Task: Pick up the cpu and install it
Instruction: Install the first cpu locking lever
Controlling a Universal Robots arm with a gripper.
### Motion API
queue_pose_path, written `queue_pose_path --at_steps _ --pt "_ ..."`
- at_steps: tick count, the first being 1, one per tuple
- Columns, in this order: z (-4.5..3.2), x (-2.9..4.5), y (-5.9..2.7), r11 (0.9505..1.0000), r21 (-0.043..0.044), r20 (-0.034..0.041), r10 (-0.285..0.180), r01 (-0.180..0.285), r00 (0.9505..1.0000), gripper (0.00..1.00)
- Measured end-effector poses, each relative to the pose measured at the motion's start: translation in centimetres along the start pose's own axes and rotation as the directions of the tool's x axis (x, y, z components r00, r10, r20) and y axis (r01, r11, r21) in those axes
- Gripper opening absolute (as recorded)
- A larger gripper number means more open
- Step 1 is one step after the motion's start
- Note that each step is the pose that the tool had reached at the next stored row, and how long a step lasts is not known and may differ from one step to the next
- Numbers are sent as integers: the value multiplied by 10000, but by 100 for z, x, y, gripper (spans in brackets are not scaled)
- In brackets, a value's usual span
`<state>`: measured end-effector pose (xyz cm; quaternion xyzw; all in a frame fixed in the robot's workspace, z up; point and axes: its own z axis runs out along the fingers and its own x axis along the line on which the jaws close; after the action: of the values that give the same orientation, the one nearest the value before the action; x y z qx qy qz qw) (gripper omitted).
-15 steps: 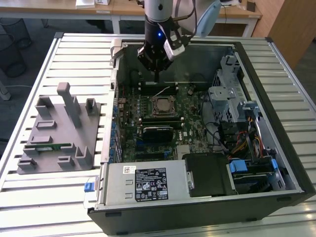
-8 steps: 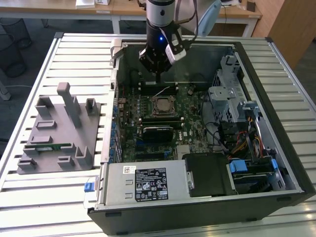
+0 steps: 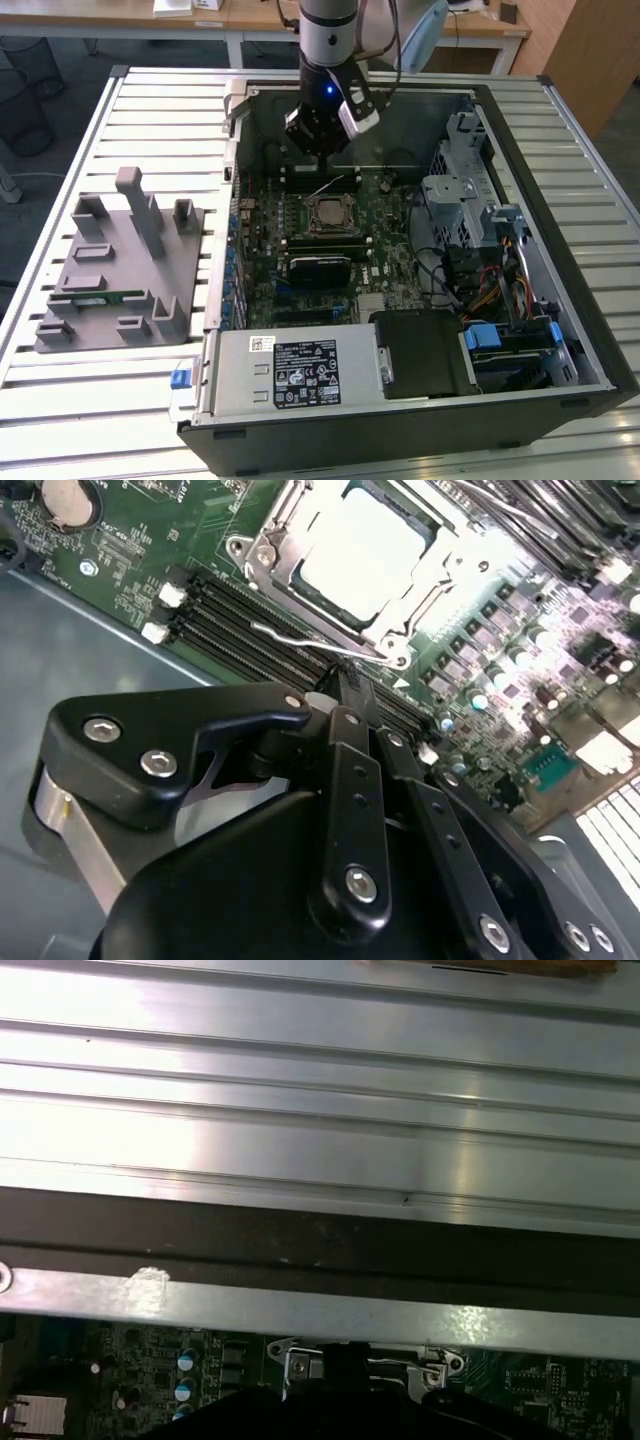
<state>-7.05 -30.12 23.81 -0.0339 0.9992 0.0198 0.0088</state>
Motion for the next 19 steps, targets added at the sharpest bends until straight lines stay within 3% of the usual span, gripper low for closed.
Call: queue_pose_path --at_steps 12,19 --pt "129 -130 -14 10000 0 -4 0 0 10000 11" --pt "184 -236 -24 10000 -1 -43 1 -1 10000 11"
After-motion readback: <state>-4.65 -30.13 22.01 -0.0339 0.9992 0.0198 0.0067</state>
